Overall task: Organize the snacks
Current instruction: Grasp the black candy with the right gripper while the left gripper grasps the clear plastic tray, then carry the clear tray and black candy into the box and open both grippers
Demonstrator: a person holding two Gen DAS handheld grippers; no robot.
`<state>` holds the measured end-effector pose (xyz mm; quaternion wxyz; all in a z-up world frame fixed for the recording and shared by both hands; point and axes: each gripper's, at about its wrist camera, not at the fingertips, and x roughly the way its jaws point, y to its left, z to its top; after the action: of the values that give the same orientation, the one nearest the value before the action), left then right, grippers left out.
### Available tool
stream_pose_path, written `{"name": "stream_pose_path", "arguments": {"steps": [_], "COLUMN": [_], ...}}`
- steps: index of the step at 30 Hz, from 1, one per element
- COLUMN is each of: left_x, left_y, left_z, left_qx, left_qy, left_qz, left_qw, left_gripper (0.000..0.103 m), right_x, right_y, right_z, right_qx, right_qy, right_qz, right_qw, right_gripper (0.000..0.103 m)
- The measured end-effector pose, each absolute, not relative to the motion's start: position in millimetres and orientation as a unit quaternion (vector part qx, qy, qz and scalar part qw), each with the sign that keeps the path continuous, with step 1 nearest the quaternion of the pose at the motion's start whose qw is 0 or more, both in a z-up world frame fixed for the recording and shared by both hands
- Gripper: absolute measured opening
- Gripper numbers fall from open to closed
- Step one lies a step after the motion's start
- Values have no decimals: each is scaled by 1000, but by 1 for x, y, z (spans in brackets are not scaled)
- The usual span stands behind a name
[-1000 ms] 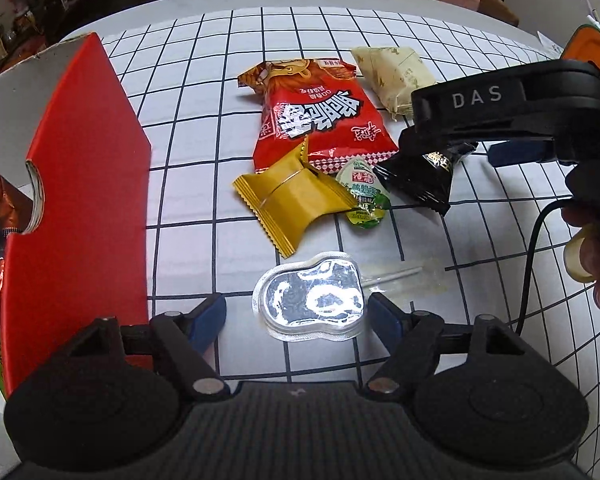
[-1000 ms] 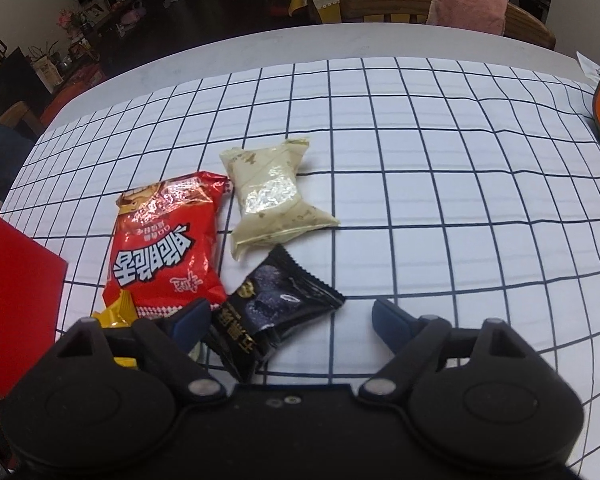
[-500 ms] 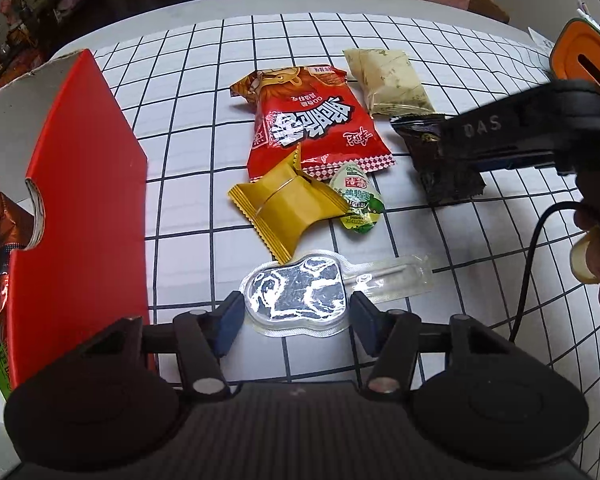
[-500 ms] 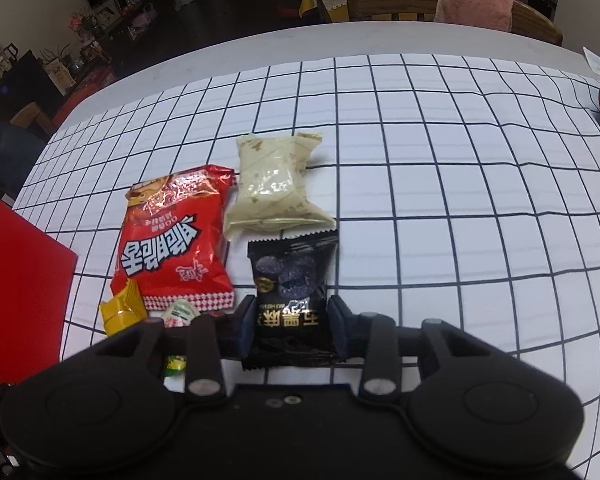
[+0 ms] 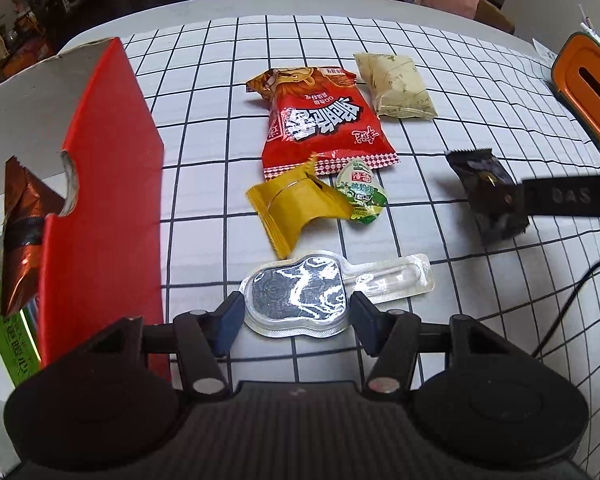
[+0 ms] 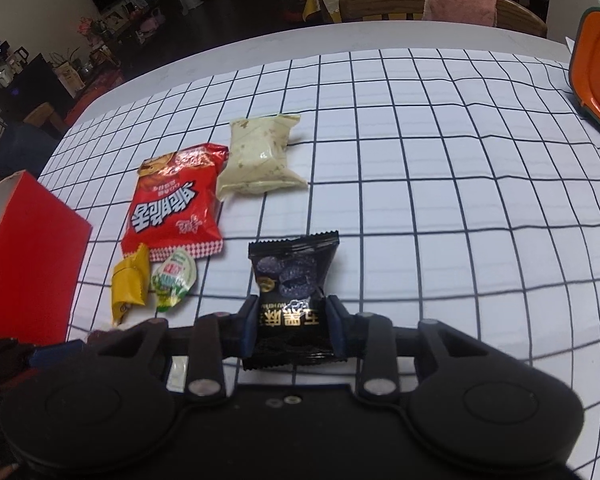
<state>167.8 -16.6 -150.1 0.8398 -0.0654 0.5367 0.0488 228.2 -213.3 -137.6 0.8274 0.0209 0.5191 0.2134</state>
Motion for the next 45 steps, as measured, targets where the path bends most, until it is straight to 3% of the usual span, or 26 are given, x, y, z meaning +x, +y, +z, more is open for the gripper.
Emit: {"name": "stream_pose_path", "arguments": {"steps": [25,45], "left_x": [109,58], "left_y": [-2,106], "left_z": [-60,-8], "left_qx": [-66,-78], "left_qy": [478,429], "left_qz": [23,61], "left_qw": [876,898], "left_gripper": [57,57], "right_x": [139,92], "right_y": [-214,-110], "right_z": [-53,-6], "right_qx": [15,-14], "right_qy": [472,431], "right_qz": [248,283], "right_qw": [846,857], "right_gripper": [33,33]}}
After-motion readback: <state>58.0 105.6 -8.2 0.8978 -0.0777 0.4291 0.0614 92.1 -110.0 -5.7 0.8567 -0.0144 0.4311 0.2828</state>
